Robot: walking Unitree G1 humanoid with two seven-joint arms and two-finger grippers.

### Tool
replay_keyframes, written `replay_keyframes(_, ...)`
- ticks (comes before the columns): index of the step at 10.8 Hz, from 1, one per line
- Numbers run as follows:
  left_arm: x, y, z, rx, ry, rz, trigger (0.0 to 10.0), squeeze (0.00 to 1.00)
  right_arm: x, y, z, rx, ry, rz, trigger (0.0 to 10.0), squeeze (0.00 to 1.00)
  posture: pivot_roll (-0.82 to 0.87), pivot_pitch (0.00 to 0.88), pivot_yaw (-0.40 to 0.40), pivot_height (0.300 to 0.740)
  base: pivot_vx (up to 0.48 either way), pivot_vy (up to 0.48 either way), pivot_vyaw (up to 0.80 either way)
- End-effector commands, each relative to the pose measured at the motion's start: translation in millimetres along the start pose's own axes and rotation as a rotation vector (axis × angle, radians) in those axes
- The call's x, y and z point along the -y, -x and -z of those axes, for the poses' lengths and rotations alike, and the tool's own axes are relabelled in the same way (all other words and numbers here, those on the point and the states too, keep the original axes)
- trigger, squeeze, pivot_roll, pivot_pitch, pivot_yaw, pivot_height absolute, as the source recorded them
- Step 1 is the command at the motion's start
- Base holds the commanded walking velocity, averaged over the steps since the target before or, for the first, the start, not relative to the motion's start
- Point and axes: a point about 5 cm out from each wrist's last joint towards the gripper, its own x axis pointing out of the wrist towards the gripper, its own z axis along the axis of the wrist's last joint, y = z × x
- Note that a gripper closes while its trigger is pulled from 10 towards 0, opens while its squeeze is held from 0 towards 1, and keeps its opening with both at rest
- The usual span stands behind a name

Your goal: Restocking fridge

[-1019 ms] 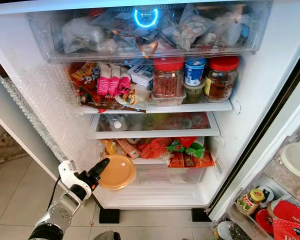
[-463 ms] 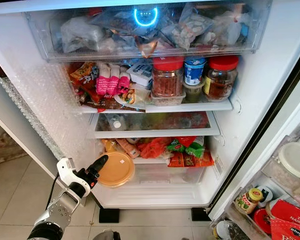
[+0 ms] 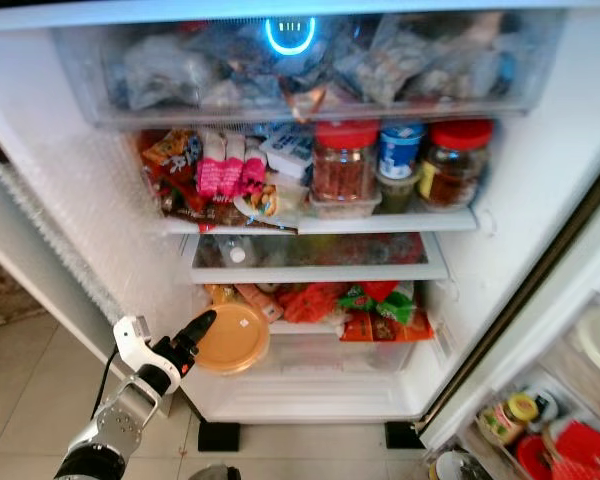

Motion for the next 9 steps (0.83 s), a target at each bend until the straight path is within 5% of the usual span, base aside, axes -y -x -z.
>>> replay_keyframes(1,4.1,-2.6,-7.6,0.021,-0.007,0.027,10.0,0.0,-0.2,1.1,3.4,0.0,-0.032,0.005,10.0,0.0,-0.12,0.06,0.047,0.655,0.375,0.0,0.0)
replay_keyframes(9,6.7,-2.3,-4.6,-0.004,0.011,0.058,10.0,0.0,-0.5,0.9,2.4,0.004,-0.026,-0.003,10.0,0.0,-0.12,0.056,0.045,0.655,0.356,0.0,0.0)
